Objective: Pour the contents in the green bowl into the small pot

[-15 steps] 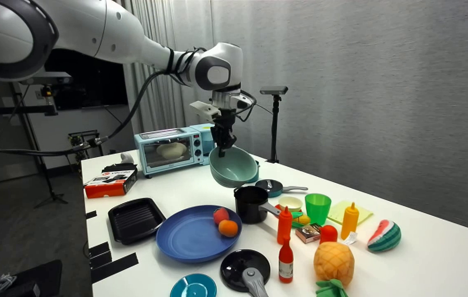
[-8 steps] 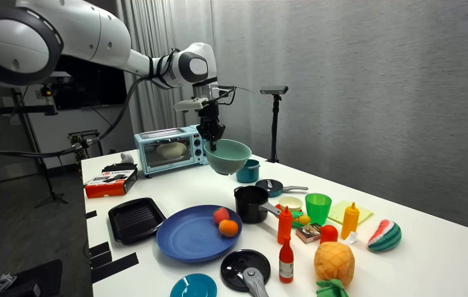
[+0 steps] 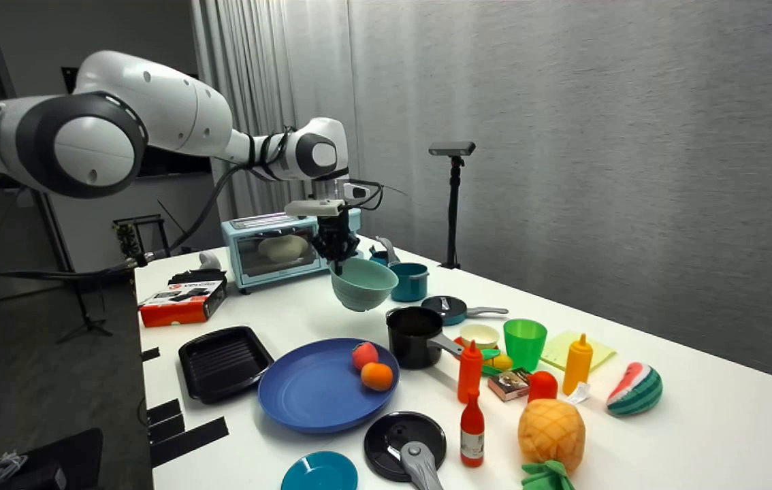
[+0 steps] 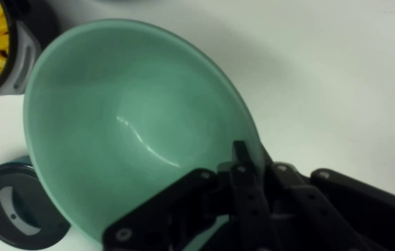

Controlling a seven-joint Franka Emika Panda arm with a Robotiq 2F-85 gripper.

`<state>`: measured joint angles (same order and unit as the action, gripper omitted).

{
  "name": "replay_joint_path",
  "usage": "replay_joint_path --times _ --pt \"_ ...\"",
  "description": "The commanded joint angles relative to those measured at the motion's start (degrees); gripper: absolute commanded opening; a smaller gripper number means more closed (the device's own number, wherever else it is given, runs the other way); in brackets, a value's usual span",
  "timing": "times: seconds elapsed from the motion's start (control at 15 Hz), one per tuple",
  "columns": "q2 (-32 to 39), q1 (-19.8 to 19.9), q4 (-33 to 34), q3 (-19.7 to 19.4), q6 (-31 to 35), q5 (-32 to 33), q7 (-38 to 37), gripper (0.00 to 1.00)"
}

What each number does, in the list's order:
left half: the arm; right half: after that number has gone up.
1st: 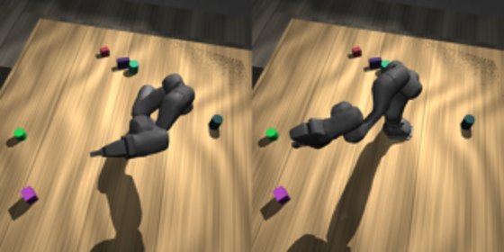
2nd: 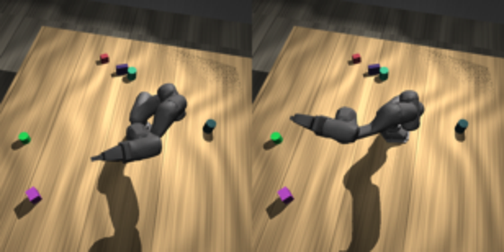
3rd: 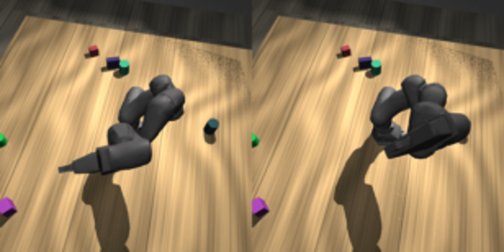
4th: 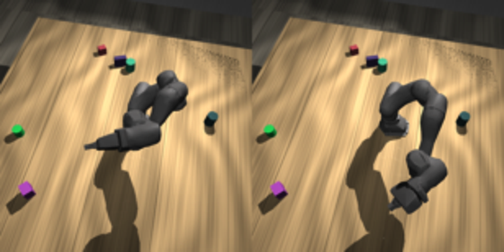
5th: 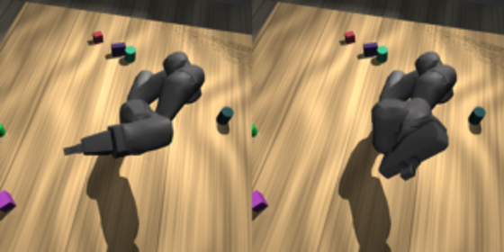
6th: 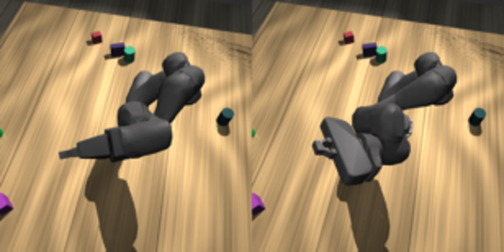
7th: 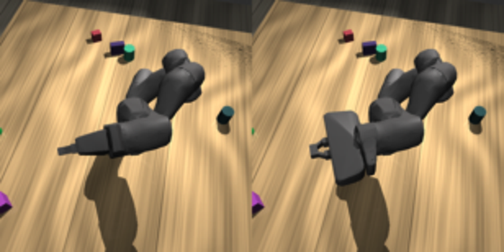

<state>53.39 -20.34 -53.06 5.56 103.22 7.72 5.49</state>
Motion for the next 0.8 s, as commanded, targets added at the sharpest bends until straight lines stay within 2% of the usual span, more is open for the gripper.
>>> replay_joint_path --times 0.0,0.27,0.47,0.53,0.6,0.73 --pt "5.9 -2.1 8.3 0.2 -3.8 2.1 4.1 0.02" --pt "10.6 -4.8 13.5 -0.2 -8.4 2.6 6.5 0.02" --pt "10.9 -5.1 14.5 -0.2 -11.6 3.3 8.5 0.02" --pt "11.3 -5.2 15.2 -0.1 -12.8 3.2 8.7 0.32" --pt "11.6 -5.3 15.8 -0.1 -14.0 3.1 9.1 0.34" --pt "12.1 -5.6 17.3 0.0 -16.0 3.1 9.9 0.49"
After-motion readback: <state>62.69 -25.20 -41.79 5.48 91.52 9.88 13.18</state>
